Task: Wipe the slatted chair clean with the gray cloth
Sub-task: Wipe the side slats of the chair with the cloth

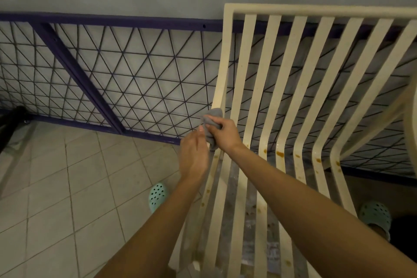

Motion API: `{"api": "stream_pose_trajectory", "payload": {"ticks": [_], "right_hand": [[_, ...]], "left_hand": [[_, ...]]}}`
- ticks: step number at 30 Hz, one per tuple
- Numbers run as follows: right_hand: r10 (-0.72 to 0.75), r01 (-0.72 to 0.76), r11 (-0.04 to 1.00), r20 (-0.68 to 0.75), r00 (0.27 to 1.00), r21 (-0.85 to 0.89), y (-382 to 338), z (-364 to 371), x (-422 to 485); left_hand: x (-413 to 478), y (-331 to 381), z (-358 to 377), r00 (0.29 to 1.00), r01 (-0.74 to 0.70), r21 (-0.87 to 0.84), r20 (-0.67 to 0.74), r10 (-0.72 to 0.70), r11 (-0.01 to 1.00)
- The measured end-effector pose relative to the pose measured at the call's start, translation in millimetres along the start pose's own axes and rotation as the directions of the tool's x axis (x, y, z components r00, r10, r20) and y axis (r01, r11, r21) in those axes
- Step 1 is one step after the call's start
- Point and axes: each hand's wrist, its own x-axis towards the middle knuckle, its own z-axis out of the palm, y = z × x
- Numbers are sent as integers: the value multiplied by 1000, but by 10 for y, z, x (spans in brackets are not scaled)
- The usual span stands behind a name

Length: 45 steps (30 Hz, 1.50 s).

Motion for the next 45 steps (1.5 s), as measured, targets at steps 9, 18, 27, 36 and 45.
{"api": "stream_pose_trajectory", "payload": {"ticks": [9, 18, 27, 36, 45], "right_hand": [[-62, 62, 998, -21, 998, -1, -87, 17, 97], [-5, 8, 999, 95, 995, -32, -29, 61, -617], [-65, 151, 945, 285, 956, -290, -133, -230, -843], [-238, 437, 629, 376, 896, -643, -484, -766, 29], [-418, 647, 62, 569, 708, -760, -690, -787, 876]], "left_hand": [[-10, 33, 2, 997, 78, -30, -8, -79, 996], [-57, 106, -46, 982, 179, -149, -35, -186, 973], [-31, 62, -59, 991, 132, -156, 49, -125, 979], [542, 290, 179, 980, -40, 86, 198, 22, 995], [1042, 380, 564, 969, -112, 105, 232, 85, 988]]}}
